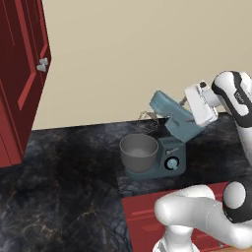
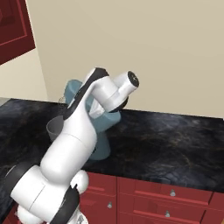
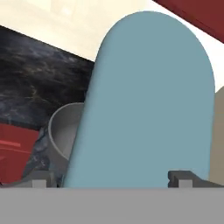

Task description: Close the stand mixer head.

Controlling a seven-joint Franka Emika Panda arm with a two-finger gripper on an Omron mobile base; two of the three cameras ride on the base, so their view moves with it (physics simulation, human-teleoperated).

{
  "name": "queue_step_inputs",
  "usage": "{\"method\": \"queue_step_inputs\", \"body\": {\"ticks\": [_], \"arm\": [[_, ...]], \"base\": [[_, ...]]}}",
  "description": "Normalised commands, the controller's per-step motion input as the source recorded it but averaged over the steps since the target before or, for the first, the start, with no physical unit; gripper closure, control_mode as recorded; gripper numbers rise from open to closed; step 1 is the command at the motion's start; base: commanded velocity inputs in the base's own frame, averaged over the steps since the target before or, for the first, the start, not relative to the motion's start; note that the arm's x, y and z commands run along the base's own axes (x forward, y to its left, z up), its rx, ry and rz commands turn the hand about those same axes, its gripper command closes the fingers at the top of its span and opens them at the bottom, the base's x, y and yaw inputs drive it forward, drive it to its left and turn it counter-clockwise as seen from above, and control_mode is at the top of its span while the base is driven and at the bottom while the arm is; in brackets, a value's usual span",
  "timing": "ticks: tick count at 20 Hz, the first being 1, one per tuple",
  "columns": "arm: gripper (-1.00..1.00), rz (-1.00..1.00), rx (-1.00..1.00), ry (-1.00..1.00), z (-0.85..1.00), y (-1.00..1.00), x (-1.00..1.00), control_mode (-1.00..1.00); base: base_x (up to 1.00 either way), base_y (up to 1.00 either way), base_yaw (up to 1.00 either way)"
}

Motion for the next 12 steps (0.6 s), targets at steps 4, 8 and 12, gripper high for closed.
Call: {"method": "queue_step_inputs", "body": {"ticks": [4,8,12], "arm": [[-1.00,0.39,-0.13,0.00,-0.21,1.00,0.34,-1.00],[-1.00,0.39,-0.22,0.02,0.84,0.90,0.17,-1.00],[-1.00,-0.01,-0.10,-0.05,0.15,0.33,-0.27,-1.00]], "base": [[0.00,0.00,0.00],[0.00,0.00,0.00],[0.00,0.00,0.00]]}}
